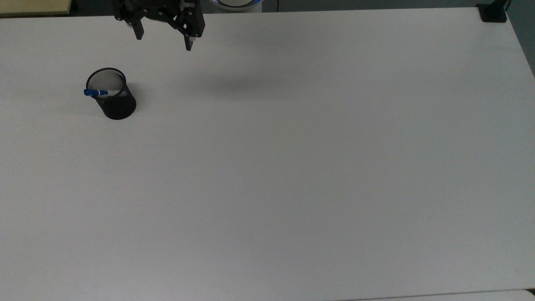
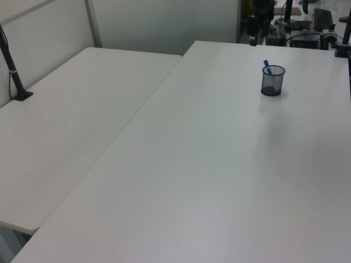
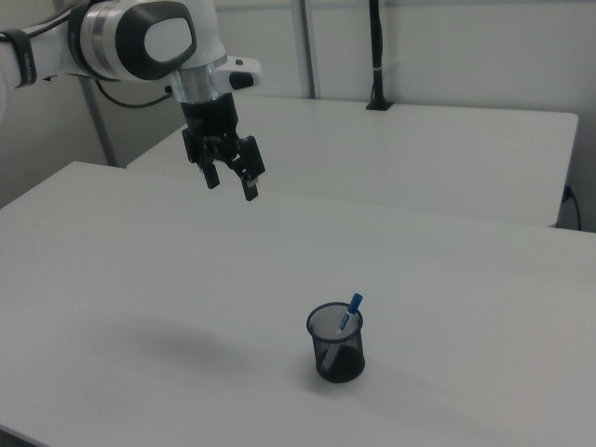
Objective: Remove the marker
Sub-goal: 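Move the gripper over the mesh cup and lower toward the blue marker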
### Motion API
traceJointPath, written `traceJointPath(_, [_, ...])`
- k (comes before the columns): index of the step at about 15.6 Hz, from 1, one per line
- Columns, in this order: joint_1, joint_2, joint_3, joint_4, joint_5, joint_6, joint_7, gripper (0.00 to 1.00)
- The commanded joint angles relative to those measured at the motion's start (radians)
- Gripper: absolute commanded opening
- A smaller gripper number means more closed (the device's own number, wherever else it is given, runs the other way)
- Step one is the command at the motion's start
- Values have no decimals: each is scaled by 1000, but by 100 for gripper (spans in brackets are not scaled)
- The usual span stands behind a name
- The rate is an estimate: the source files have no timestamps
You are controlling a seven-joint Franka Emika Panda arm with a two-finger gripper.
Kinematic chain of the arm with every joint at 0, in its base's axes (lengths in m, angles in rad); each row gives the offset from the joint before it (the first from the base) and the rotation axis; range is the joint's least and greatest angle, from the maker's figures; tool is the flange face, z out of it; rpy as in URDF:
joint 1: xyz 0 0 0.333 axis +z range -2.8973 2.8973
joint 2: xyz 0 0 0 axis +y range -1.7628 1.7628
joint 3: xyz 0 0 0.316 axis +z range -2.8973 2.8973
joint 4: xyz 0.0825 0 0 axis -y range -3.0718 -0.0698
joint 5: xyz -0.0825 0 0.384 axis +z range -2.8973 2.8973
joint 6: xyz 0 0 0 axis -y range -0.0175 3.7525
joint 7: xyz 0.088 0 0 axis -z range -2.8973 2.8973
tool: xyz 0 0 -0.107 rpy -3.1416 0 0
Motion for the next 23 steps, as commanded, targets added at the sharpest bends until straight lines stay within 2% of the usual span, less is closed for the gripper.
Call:
traceJointPath(1, [3, 10, -4, 14, 28, -27, 7, 100])
traceJointPath(12, [-9, 14, -3, 18, 31, -16, 12, 100])
traceJointPath(15, [-55, 31, -4, 18, 28, 14, 12, 100])
traceJointPath(18, [-144, 62, -4, 14, 27, 123, 10, 100])
traceJointPath(23, [-261, 192, -6, 8, 10, 229, 1, 100])
